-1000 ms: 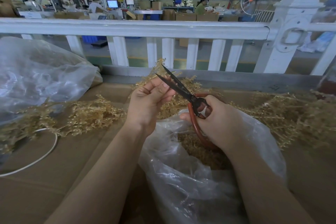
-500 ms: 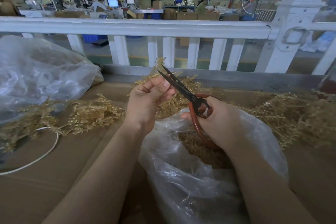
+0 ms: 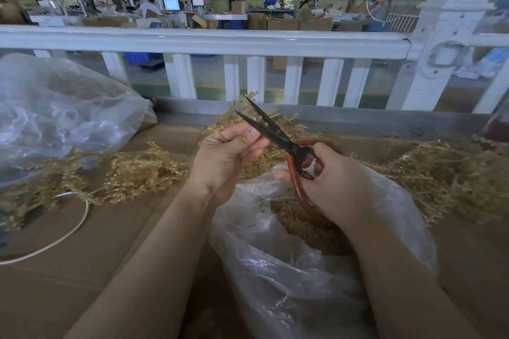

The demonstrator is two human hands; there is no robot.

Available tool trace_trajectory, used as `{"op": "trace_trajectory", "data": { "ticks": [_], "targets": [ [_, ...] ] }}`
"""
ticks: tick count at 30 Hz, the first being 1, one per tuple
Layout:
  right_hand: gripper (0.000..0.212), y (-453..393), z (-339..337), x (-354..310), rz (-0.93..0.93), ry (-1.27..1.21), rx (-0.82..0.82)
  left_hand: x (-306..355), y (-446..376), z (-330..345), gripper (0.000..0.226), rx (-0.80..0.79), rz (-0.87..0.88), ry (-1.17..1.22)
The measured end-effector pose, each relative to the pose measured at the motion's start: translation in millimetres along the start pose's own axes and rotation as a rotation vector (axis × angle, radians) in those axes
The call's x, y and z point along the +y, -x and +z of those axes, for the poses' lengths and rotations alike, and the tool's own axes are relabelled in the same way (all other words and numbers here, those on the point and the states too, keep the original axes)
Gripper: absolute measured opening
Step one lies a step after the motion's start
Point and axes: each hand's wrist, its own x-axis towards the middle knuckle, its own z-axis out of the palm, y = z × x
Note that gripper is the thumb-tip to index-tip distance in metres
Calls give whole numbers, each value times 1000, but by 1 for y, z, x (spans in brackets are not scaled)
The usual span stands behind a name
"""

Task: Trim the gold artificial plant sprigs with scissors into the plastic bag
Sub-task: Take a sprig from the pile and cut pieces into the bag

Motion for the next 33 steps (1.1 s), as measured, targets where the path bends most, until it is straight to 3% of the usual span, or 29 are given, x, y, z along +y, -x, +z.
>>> {"op": "trace_trajectory", "data": {
  "ticks": [16, 33],
  "targets": [
    [76, 0, 1, 2, 30, -2, -34, -1, 2, 2, 18, 7, 54, -42],
    [54, 0, 2, 2, 24, -12, 9, -3, 3, 7, 23, 18, 86, -67]
  ]
}}
